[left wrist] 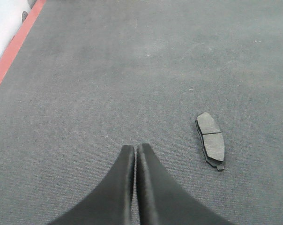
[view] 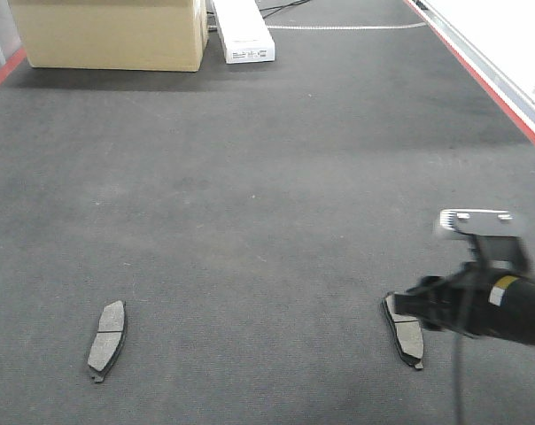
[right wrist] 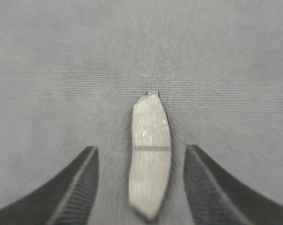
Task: Move and align brake pads A on conveyor
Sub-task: 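Place the pad beside the other pad and open the right gripper, then raise both empty grippers away from the belt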
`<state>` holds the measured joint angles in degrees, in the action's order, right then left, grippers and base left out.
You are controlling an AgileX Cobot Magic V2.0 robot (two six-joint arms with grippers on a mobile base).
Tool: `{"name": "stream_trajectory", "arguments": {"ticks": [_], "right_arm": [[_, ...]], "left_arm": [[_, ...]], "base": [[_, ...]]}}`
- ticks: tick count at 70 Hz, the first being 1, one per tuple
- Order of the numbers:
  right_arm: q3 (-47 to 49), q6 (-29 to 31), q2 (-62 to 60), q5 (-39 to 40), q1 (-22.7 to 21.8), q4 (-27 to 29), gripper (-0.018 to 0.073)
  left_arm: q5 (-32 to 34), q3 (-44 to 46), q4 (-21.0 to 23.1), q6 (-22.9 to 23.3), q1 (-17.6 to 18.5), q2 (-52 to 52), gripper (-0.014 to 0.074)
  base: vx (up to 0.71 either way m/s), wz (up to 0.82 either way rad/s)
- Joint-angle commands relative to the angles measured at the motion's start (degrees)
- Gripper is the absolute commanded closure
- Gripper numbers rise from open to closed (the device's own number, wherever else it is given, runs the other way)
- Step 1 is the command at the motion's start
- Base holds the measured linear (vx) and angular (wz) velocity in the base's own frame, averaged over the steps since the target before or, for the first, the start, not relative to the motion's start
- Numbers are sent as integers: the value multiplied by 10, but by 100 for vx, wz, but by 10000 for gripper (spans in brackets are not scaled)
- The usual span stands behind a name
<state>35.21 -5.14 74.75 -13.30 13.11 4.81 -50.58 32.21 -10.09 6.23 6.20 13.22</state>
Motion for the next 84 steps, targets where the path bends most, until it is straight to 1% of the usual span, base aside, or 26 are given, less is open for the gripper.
{"name": "stream_trajectory", "arguments": {"ticks": [1,7,13,21,29,38,47,54,84], "right_arm": [[-9,6,-87,15,-1,-18,239],[-22,7,-153,3,-1,-18,289],[-32,11,-206,-12,-1,-37,352],[-55,11,-274,-15,-1,-61,469],[-91,11,-342,-1,-1,-66,570],[-133,11,-426,30,-1,-65,567],[-158,11,-496,28,-1,-66,564],[-164,11,-525,34,-1,-66,563],[-164,11,-532,36,-1,-65,560]], "left_arm": [[38,17,-5,5,4,7,603],[38,17,-5,5,4,7,603],[38,17,-5,5,4,7,603],[38,17,-5,5,4,7,603],[38,17,-5,5,4,7,603],[38,17,-5,5,4,7,603],[38,17,-5,5,4,7,603],[38,17,-5,5,4,7,603],[38,17,-5,5,4,7,603]], "base": [[0,0],[0,0],[0,0],[0,0],[0,0],[0,0],[0,0],[0,0],[0,0]]}}
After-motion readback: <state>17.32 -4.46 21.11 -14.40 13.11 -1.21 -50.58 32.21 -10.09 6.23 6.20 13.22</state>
